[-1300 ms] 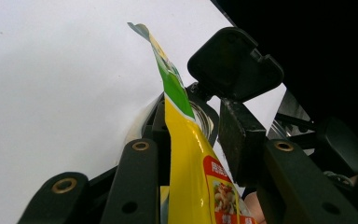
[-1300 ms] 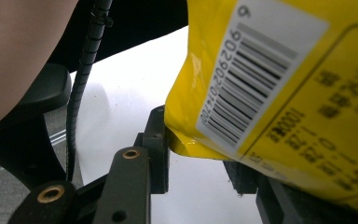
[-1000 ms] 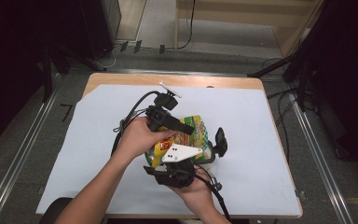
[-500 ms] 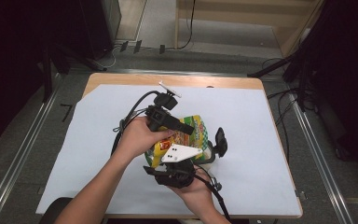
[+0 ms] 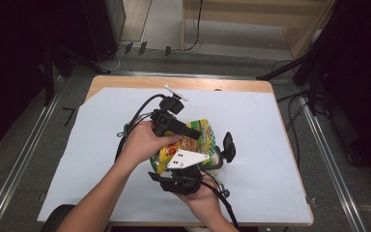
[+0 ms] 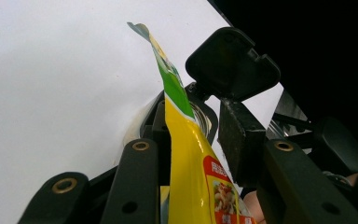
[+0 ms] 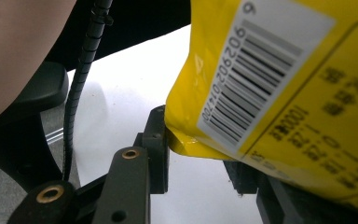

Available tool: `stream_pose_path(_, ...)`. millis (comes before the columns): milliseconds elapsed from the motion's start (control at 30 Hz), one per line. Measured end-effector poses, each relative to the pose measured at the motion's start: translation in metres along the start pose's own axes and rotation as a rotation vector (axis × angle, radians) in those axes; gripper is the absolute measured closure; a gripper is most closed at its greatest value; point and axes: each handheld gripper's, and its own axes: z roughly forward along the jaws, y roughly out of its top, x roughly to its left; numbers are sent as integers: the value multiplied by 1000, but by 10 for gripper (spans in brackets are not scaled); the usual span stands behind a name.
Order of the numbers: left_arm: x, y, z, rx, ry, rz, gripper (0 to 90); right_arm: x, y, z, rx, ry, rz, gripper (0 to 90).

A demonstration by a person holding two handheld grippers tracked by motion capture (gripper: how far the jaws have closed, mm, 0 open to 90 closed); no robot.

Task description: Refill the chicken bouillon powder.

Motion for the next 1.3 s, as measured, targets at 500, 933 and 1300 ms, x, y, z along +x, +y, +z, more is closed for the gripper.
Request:
stream_pose_path(500, -3, -1, -1, -2, 6, 10, 693, 2, -1, 0, -14, -8, -1, 661)
stream_pose_path(933, -4, -1, -1, 1, 10, 20, 693, 2, -2, 1, -26, -14, -4, 661)
stream_pose_path(1300, -6, -1, -1, -1, 15, 26, 692, 4, -2, 1, -29, -16, -2, 660)
